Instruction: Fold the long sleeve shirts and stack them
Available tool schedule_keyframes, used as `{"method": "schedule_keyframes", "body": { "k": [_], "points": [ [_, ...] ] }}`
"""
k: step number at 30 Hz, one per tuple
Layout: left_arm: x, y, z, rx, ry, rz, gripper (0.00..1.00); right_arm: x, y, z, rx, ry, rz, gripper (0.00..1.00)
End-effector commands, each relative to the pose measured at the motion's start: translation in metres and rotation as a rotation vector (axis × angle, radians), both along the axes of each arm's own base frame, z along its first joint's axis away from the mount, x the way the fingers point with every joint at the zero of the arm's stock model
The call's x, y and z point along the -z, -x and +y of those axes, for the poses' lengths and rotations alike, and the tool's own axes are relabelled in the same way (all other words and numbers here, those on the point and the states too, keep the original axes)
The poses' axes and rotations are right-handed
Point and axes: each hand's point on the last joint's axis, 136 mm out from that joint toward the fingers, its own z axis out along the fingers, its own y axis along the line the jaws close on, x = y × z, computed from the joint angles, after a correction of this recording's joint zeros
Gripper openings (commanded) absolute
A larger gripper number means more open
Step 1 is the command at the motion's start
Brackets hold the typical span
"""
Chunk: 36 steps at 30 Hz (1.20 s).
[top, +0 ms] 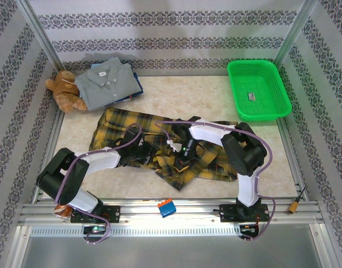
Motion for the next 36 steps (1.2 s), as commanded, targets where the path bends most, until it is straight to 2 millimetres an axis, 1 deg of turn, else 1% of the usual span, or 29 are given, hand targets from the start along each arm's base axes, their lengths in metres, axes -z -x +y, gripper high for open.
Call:
{"method": "schedule_keyframes", "body": {
  "k": [1,2,3,4,6,8,10,11,13,15,16,19,21,25,27,28,32,34,36],
  "points": [
    [-0.018,-0.011,-0.01,-0.006,0.077,-0.069,0.07,-0.003,-0.002,-0.004,0.009,0.008,-0.017,0.0],
    [-0.024,-0.017,-0.008,-0.013,0.082,-0.096,0.04,-0.009,-0.006,-0.002,0.03,-0.011,-0.028,0.06],
    [-0.032,-0.025,-0.004,-0.015,0.076,-0.129,0.01,-0.019,-0.013,0.0,0.058,-0.037,-0.047,0.18],
    [-0.042,-0.033,-0.001,-0.009,0.057,-0.168,0.0,-0.029,-0.022,0.0,0.093,-0.056,-0.076,0.28],
    [-0.064,-0.053,0.009,0.001,0.002,-0.258,0.0,-0.05,-0.045,-0.005,0.164,-0.075,-0.157,0.41],
    [-0.09,-0.074,0.021,0.007,-0.066,-0.36,0.0,-0.076,-0.068,-0.012,0.232,-0.093,-0.25,0.45],
    [-0.11,-0.092,0.037,0.031,-0.222,-0.456,0.0,-0.098,-0.097,-0.031,0.308,-0.061,-0.395,0.55],
    [-0.119,-0.099,0.041,0.048,-0.28,-0.499,0.0,-0.105,-0.106,-0.038,0.336,-0.062,-0.435,0.58],
    [-0.132,-0.115,0.047,0.063,-0.361,-0.567,0.0,-0.117,-0.123,-0.055,0.421,-0.07,-0.487,0.61],
    [-0.137,-0.127,0.055,0.062,-0.439,-0.622,0.0,-0.122,-0.134,-0.069,0.493,-0.081,-0.512,0.61],
    [-0.138,-0.133,0.06,0.055,-0.479,-0.644,0.0,-0.125,-0.138,-0.076,0.525,-0.081,-0.54,0.65],
    [-0.141,-0.147,0.08,0.005,-0.565,-0.691,0.0,-0.135,-0.141,-0.089,0.575,-0.106,-0.614,0.74],
    [-0.141,-0.154,0.092,-0.025,-0.606,-0.715,0.0,-0.138,-0.137,-0.091,0.575,-0.125,-0.633,0.76],
    [-0.133,-0.164,0.12,-0.087,-0.693,-0.715,0.0,-0.14,-0.125,-0.084,0.554,-0.192,-0.629,0.78],
    [-0.137,-0.171,0.128,-0.111,-0.708,-0.755,0.0,-0.141,-0.122,-0.081,0.563,-0.235,-0.643,0.83],
    [-0.138,-0.175,0.13,-0.113,-0.718,-0.779,0.0,-0.142,-0.12,-0.079,0.569,-0.259,-0.646,0.84],
    [-0.137,-0.187,0.143,-0.137,-0.723,-0.842,0.0,-0.132,-0.113,-0.077,0.572,-0.272,-0.631,0.85],
    [-0.137,-0.192,0.152,-0.18,-0.699,-0.87,0.0,-0.127,-0.11,-0.075,0.571,-0.282,-0.609,0.86],
    [-0.138,-0.194,0.159,-0.208,-0.681,-0.892,0.0,-0.121,-0.106,-0.071,0.564,-0.293,-0.57,0.98]
  ]
}}
